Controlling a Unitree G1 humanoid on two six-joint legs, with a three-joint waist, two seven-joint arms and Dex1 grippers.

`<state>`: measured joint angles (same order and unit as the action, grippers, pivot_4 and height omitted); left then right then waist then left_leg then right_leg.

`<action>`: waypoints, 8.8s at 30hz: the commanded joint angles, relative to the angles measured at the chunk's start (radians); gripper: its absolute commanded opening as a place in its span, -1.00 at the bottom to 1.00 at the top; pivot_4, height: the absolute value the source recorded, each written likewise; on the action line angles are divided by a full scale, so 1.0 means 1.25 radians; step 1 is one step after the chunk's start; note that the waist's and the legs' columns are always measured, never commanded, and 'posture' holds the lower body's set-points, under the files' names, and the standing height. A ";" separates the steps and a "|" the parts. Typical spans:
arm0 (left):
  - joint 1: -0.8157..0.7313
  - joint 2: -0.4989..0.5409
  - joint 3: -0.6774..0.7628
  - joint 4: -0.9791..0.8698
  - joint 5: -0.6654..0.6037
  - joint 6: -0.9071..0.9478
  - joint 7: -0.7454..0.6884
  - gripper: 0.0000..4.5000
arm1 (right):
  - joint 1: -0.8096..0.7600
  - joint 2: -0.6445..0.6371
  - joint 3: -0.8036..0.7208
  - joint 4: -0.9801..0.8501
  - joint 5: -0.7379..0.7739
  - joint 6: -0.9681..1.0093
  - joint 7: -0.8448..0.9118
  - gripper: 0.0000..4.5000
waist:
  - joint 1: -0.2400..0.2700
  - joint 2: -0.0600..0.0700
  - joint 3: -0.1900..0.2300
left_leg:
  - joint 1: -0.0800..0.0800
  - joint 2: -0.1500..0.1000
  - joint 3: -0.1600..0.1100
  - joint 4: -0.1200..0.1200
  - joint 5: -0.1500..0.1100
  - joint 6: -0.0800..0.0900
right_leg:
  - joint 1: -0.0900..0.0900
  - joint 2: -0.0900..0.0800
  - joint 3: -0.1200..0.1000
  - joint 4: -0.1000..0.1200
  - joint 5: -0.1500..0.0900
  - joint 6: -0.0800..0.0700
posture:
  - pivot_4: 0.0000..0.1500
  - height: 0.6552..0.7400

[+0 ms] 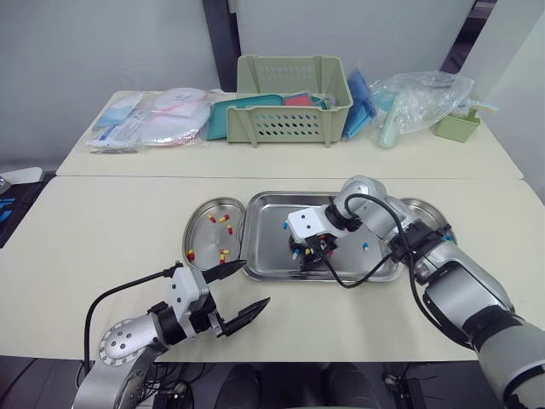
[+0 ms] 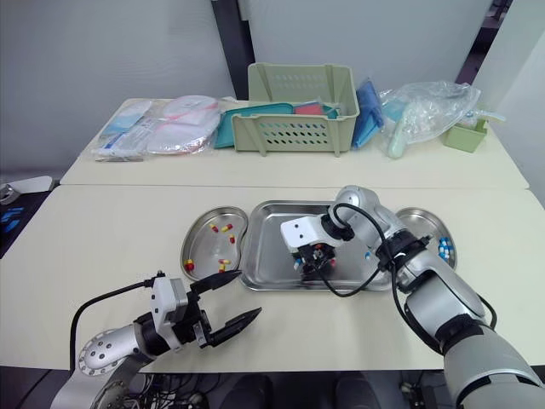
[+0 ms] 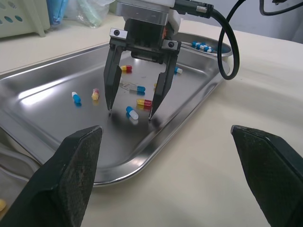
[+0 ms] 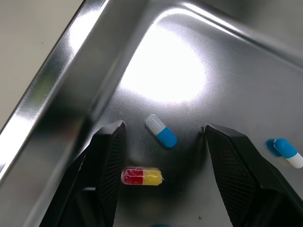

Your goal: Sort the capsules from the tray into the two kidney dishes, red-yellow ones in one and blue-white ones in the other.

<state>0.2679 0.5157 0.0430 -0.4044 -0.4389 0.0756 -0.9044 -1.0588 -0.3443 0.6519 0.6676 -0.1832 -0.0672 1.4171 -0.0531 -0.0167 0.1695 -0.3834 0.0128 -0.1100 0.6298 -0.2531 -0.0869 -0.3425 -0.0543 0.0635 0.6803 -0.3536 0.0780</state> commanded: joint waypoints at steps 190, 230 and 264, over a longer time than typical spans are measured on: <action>0.014 -0.017 -0.001 0.033 0.006 0.013 0.048 1.00 | 0.101 0.082 -0.126 -0.208 0.114 0.510 -0.501 0.24 | -0.004 -0.004 0.010 | -0.002 0.000 0.000 0.000 0.000 0.000 | -0.003 0.000 0.000 0.001 0.000 -0.001 | 1.00 1.00; -0.002 0.018 0.020 0.050 -0.069 -0.082 -0.123 1.00 | 0.438 -0.217 -0.497 -1.037 0.324 0.941 -0.414 -0.73 | 0.016 -0.004 0.010 | -0.011 0.000 -0.001 0.001 0.000 0.000 | -0.008 0.000 -0.001 0.000 0.000 -0.001 | 1.00 1.00; -0.050 0.001 -0.017 0.084 -0.061 -0.179 -0.213 1.00 | 0.843 -0.408 -0.848 -0.880 0.390 0.745 -0.520 0.28 | 0.015 -0.002 0.009 | -0.008 0.000 0.001 0.001 0.000 0.000 | -0.005 0.000 0.000 0.001 0.000 0.000 | 1.00 1.00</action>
<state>0.2070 0.5182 0.0265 -0.2661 -0.5084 -0.1413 -1.1809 -0.0089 -0.8335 -0.3773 -0.4196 0.2970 0.8823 0.7742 -0.0339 -0.0189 0.1801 -0.3933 0.0126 -0.1085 0.6310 -0.2529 -0.0867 -0.3488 -0.0542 0.0635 0.6811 -0.3538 0.0774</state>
